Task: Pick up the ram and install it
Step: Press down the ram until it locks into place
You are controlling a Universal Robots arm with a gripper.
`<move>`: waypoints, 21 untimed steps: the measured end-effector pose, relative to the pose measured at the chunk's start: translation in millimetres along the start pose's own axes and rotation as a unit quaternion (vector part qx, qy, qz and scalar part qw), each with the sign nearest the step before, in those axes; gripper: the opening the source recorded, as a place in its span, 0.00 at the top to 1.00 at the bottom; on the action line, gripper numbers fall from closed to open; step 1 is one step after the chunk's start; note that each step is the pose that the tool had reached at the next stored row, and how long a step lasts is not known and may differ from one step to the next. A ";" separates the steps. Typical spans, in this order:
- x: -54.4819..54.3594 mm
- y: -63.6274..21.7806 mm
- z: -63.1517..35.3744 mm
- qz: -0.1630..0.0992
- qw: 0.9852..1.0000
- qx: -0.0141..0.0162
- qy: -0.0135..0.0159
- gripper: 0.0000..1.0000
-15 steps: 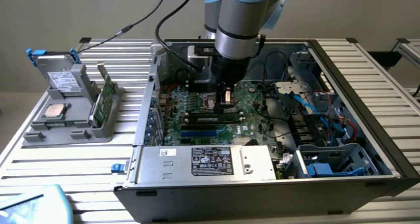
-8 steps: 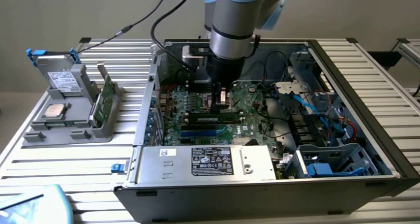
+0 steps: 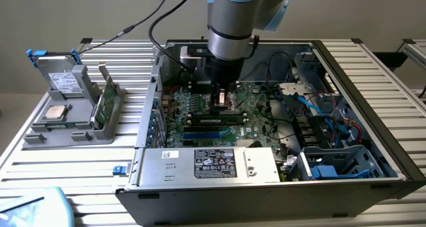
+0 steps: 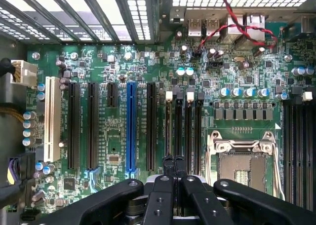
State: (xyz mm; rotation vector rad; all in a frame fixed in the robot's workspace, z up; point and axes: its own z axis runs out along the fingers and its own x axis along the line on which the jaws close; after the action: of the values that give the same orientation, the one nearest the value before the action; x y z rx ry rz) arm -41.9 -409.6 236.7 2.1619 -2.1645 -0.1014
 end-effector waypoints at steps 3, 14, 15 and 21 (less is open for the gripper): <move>-0.1 2.3 0.3 0.000 1.000 0.000 0.001 0.89; -2.3 3.2 3.5 0.001 1.000 0.000 0.008 0.89; -2.5 3.3 3.8 0.001 1.000 0.000 0.009 0.89; -3.2 3.5 4.9 0.001 1.000 0.000 0.013 0.89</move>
State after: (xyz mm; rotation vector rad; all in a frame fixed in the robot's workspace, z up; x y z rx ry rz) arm -45.8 -406.4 232.2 2.1478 -2.1533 -0.0744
